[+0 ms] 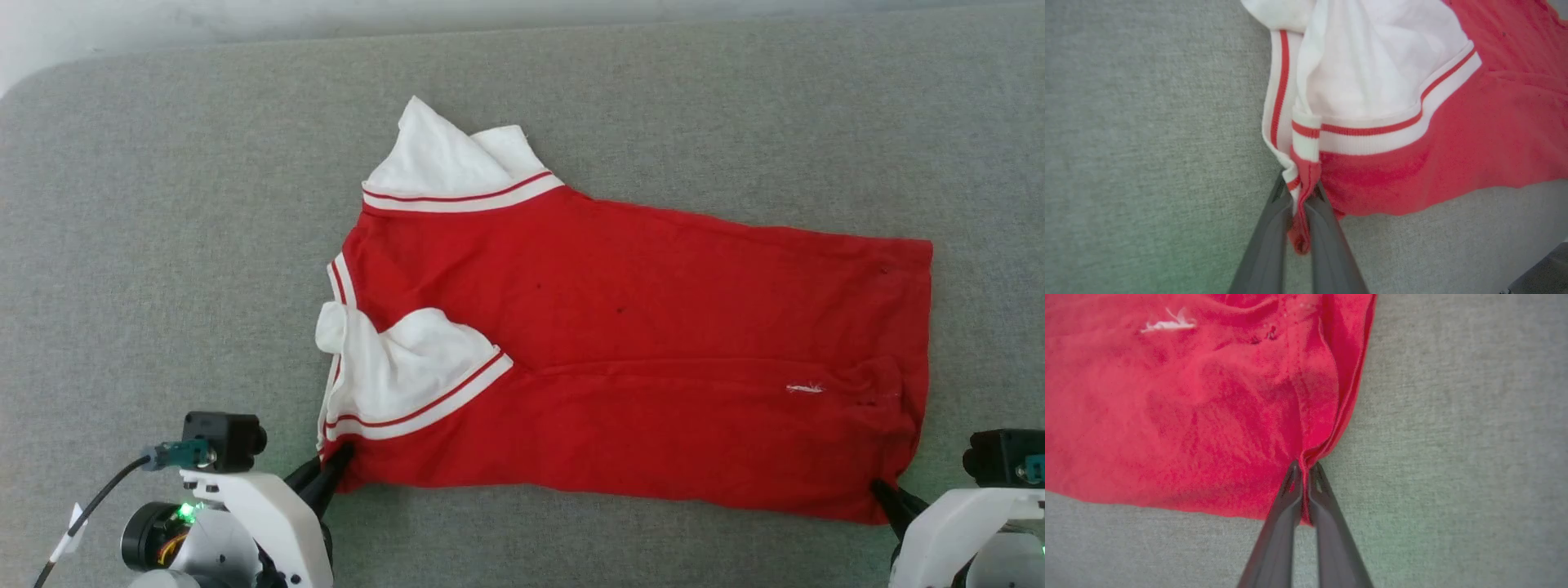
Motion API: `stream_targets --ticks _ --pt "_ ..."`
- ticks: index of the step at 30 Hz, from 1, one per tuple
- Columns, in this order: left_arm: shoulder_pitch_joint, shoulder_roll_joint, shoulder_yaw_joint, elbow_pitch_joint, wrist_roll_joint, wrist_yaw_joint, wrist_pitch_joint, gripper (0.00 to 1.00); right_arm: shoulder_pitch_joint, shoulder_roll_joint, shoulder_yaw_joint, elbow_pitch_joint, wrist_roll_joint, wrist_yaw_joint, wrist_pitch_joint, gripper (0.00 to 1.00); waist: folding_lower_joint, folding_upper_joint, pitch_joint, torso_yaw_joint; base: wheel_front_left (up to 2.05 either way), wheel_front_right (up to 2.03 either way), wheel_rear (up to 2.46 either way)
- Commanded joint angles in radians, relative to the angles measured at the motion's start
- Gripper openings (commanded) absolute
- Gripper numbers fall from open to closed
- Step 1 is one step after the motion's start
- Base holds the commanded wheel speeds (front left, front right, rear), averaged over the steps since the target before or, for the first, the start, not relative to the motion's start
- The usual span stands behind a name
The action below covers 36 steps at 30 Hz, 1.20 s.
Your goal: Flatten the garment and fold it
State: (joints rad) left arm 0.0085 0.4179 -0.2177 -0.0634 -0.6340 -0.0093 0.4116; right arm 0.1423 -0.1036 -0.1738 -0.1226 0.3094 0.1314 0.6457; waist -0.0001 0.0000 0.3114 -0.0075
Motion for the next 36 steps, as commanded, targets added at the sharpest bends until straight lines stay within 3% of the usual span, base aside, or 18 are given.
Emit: stream_targets --ticks 1,7,19,26,36 --pt "-0.007 -0.005 -0.004 0.013 -0.008 -0.004 0.0 0.0 -0.01 0.01 0.014 0.024 0.008 -0.001 -0.002 0.0 0.0001 0.0 -0.001 0.0 0.0 0.0 0.0" --pt "0.026 -0.004 0.027 -0.008 -0.056 -0.008 -0.011 0.0 -0.026 -0.024 -0.001 0.0 0.016 -0.001 -0.008 0.0 0.0001 0.0 -0.017 -0.005 0.0 0.0 0.0" --pt "0.167 0.013 0.067 -0.112 -0.131 0.026 0.031 0.0 0.017 -0.096 -0.092 -0.095 0.065 -0.001 0.09 0.0 0.0001 0.0 -0.069 0.002 0.0 0.0 0.0" --pt "0.262 -0.005 0.068 -0.142 -0.167 0.052 0.046 0.0 0.062 -0.105 -0.1 -0.102 0.074 -0.001 0.117 0.0 0.0001 0.0 -0.09 0.011 0.0 0.0 0.0" --pt "0.271 -0.025 0.038 -0.087 -0.184 0.047 0.058 0.0 0.077 -0.106 -0.083 -0.053 0.061 -0.001 0.111 0.0 0.0001 0.0 -0.104 0.025 0.0 0.0 0.0"
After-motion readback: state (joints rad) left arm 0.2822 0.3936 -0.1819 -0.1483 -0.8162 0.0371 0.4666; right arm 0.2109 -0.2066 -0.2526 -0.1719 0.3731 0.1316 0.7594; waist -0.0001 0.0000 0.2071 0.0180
